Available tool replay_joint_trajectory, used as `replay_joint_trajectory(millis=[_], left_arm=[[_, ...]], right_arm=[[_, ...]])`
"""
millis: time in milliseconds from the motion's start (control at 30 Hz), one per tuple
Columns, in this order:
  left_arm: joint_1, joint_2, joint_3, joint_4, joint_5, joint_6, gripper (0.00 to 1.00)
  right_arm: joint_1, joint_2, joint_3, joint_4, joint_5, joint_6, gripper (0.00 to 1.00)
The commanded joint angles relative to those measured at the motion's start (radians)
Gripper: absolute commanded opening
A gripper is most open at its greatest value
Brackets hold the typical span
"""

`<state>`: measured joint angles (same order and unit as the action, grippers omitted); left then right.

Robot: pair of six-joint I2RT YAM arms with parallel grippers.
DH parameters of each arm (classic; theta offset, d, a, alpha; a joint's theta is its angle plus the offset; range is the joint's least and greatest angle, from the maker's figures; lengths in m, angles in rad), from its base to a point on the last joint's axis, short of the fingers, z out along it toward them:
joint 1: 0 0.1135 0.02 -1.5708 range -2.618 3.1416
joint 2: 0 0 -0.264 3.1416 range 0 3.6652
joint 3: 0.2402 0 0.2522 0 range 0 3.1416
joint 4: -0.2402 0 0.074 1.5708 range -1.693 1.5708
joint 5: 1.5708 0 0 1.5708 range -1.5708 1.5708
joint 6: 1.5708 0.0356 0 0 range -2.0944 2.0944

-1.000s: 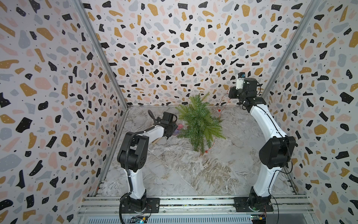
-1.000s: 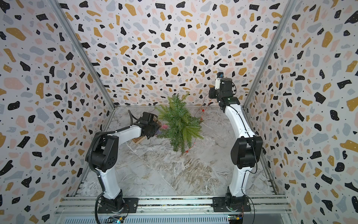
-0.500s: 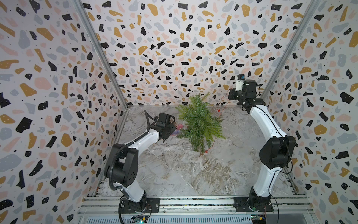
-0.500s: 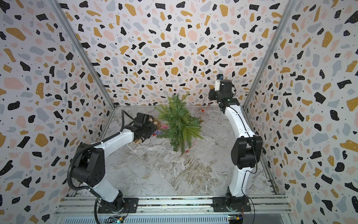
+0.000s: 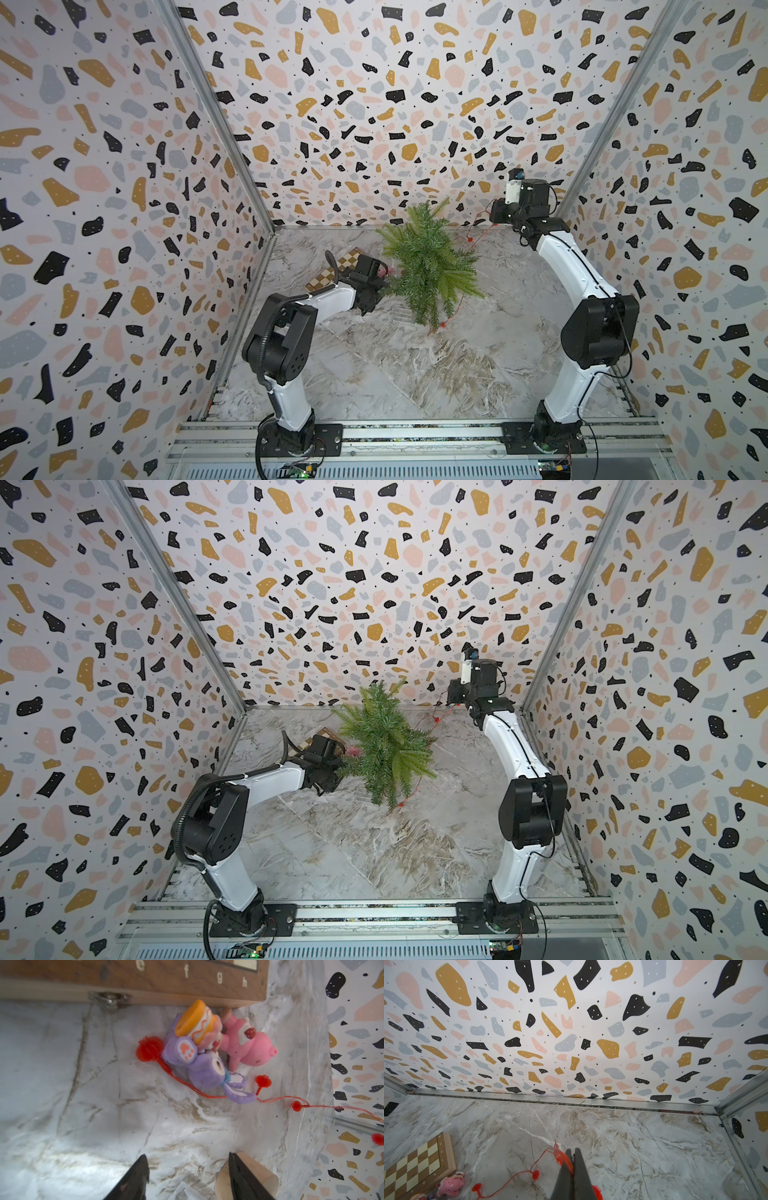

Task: Remove string lights from the small christmas tree
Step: Remove the light string from the Christmas tree.

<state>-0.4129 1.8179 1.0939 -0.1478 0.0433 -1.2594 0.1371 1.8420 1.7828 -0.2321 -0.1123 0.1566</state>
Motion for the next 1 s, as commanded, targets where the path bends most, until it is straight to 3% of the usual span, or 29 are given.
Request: replay_joint_trajectory(millis=[0, 133, 333, 567, 967], left_arm=[[-0.009, 0.017, 0.025, 0.006, -0.016, -0.061, 0.62], [-0.021, 0.027, 0.057, -0.098, -0.044, -0.13, 0.61], [-0.021, 0.087, 0.112, -0.136, -0.074, -0.135, 0.59], [0.007, 0.179, 0.222, -0.195, -0.122, -0.1, 0.52], [0.069, 0.34, 0.439, -0.199, -0.113, 0.019, 0.54]], right_arm=[[-0.005, -0.062, 0.01, 0.011, -0.002, 0.009, 0.0], [-0.003, -0.064, 0.008, 0.01, -0.001, 0.006, 0.0], [-0.004, -0.06, 0.008, 0.01, -0.014, 0.005, 0.0], [-0.003, -0.066, 0.003, 0.013, -0.019, 0.006, 0.0], [-0.002, -0.069, -0.011, 0.02, -0.035, 0.007, 0.0]])
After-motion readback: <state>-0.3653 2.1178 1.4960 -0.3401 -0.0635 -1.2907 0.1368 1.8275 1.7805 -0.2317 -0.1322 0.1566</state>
